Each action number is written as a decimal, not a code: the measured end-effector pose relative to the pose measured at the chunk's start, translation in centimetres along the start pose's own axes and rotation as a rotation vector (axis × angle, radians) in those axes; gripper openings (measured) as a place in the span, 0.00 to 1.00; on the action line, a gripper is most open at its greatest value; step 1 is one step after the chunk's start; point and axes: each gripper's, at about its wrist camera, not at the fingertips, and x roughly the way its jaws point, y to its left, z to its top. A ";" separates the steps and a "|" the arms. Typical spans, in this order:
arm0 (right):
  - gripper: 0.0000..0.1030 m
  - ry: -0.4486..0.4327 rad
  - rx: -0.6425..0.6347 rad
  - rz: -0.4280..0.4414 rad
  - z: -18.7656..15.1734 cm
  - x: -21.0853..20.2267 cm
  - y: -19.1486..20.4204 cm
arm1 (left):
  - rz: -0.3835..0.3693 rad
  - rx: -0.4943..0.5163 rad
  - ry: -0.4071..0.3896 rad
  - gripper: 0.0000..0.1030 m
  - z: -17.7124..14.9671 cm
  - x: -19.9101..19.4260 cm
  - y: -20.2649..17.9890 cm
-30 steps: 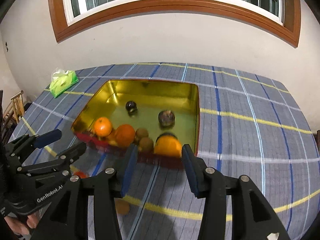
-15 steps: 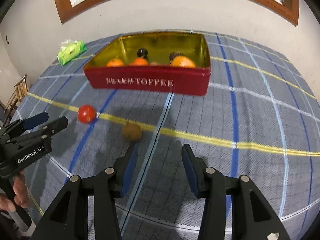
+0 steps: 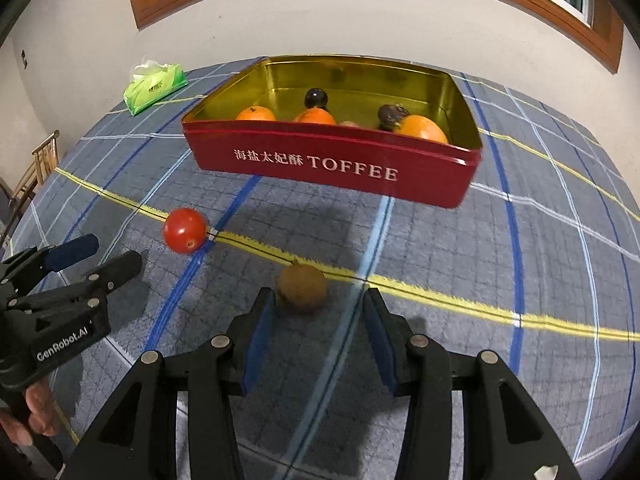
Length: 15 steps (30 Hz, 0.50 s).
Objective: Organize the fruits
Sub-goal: 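Move both open grippers back toward the tomato and kiwi on the cloth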
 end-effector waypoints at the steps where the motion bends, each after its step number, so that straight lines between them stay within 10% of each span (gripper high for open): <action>1: 0.37 -0.002 -0.006 -0.003 0.1 0.1 0.1 | -0.003 0.000 0.002 0.61 0.1 0.1 0.0; 15: 0.23 -0.032 -0.006 0.006 0.0 -0.1 0.3 | -0.023 0.009 0.005 0.61 0.4 0.3 -1.4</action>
